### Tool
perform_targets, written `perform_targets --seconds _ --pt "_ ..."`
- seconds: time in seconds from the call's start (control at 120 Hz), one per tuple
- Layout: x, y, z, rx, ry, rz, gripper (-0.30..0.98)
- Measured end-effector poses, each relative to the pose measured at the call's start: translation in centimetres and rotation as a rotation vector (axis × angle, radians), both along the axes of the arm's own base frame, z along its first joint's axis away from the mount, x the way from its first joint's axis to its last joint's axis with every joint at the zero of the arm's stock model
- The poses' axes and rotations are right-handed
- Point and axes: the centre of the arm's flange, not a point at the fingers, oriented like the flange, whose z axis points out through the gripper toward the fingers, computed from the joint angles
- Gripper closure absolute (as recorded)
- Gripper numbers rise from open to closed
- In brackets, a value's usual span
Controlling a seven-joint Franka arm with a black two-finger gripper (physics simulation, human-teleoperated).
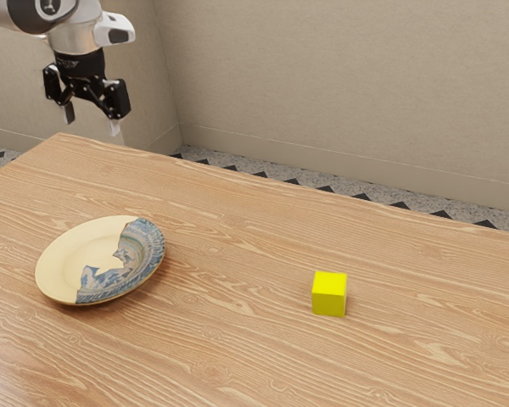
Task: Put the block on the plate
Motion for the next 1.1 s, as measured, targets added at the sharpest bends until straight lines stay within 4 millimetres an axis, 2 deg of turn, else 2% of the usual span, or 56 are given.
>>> perform_targets --seconds 0.133,0.267,0.3,0.383,0.417,0.508,0.642,0.75,0.958,1.1 --pt "0.2 -0.4 -0.3 0.001 0.005 -0.005 0.0" --pt "1.7 0.0 -2.0 0.008 0.017 0.005 0.0" --pt "2.2 0.1 -2.8 0.009 0.028 0.007 0.0" --pt "4.4 -0.3 -7.0 -0.011 0.083 0.006 0.0" --pt "5.4 -1.8 -8.9 -0.022 0.101 -0.012 0.0" --pt "7.8 -8.2 -13.4 -0.063 0.117 -0.079 0.0" --pt "10.8 -12.2 -20.1 -0.167 0.121 -0.05 0.0" --pt "12.7 -16.0 -24.4 -0.216 0.113 -0.029 0.0" --pt "16.9 -22.5 -29.0 -0.272 0.056 -0.015 0.0" --pt "17.0 -26.8 -29.8 -0.29 0.035 -0.011 0.0"
